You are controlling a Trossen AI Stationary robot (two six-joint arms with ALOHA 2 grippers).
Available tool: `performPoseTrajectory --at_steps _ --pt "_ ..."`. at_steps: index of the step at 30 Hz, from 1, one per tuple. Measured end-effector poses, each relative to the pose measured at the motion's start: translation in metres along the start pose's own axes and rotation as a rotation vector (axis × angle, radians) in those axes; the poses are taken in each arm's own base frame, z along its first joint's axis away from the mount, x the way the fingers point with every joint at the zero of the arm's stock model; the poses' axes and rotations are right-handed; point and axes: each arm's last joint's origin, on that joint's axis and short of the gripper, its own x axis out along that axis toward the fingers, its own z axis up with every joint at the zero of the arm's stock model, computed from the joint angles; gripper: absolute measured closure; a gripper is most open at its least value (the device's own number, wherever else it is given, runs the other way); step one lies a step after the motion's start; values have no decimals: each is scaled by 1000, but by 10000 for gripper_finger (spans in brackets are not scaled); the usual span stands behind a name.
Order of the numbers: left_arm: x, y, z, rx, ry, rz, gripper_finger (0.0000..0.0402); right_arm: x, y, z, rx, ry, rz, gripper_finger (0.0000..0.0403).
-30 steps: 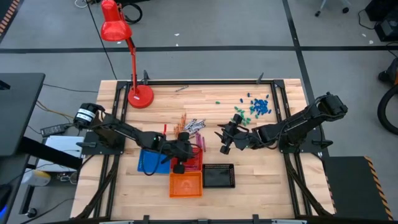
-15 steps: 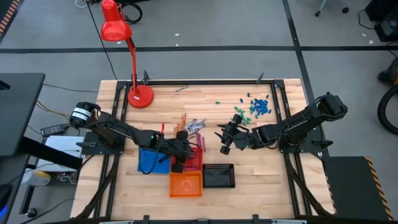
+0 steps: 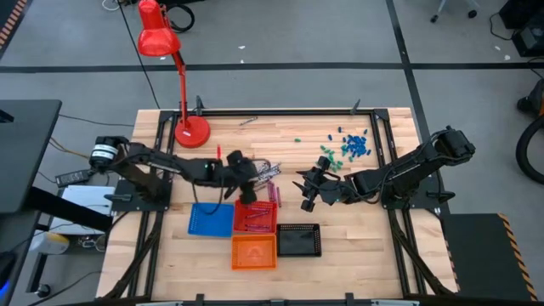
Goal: Sort crayons
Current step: Put the black crayon into the blue bin
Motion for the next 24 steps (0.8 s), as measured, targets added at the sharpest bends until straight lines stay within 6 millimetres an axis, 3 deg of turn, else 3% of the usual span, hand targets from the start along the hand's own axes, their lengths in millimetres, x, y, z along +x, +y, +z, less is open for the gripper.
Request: performPoseTrajectory --at_steps 11,24 --pt "13 33 -9 -56 140 105 257 0 0 0 -13 -1 4 235" --pt "20 54 0 -50 68 139 257 4 -2 2 5 -2 71 235"
